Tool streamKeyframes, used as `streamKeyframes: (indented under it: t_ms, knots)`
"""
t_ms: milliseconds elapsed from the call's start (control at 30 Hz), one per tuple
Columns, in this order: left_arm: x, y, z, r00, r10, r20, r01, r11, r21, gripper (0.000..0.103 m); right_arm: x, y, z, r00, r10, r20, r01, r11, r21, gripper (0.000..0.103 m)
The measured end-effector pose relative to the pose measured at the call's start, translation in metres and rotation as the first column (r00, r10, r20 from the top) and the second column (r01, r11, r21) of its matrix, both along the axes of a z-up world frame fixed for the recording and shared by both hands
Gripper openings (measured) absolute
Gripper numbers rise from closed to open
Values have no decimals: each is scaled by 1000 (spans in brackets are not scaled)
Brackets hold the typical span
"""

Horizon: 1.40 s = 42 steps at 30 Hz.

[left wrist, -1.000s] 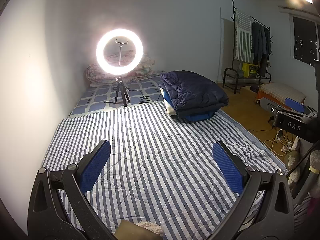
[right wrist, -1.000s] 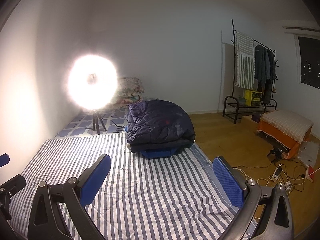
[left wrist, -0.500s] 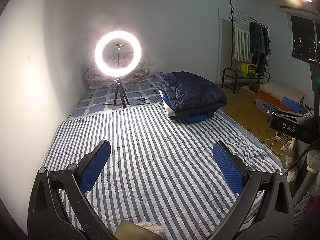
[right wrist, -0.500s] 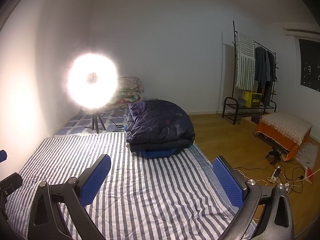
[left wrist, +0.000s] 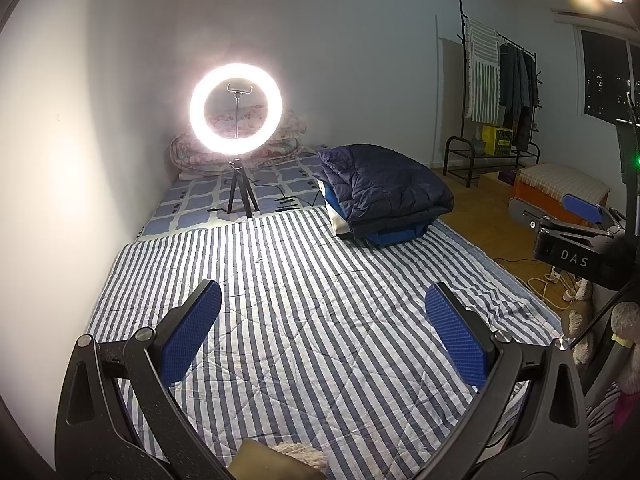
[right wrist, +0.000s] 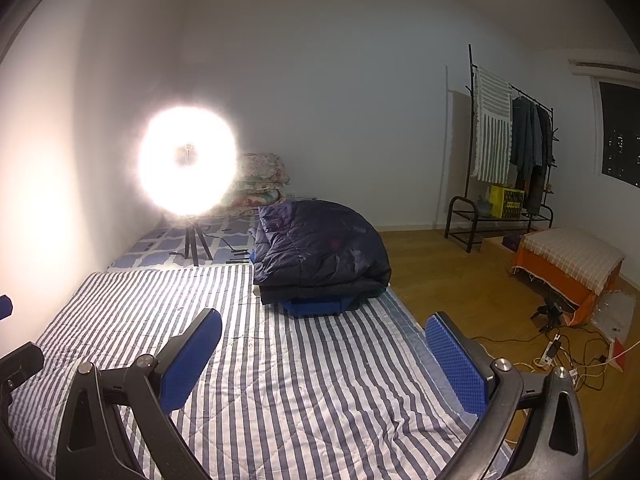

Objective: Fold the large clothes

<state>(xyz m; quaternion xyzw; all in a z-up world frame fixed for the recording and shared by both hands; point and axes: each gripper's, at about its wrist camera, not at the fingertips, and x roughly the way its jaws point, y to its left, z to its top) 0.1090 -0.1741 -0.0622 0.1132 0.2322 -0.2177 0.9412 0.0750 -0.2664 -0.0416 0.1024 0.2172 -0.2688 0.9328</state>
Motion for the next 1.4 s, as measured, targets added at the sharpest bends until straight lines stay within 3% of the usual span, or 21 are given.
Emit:
streamKeyframes:
  t_ms: [700, 1400]
  knots:
    - [0, -2, 1, 1000, -4, -7, 4, 1000, 5, 103, -2, -1, 0, 1000, 4, -3, -4, 1000, -12, 103]
    - [-2, 8, 3, 999, 20, 43, -20, 1000, 16, 103, 4, 0, -5, 1000, 14, -19, -15, 1000, -27, 103]
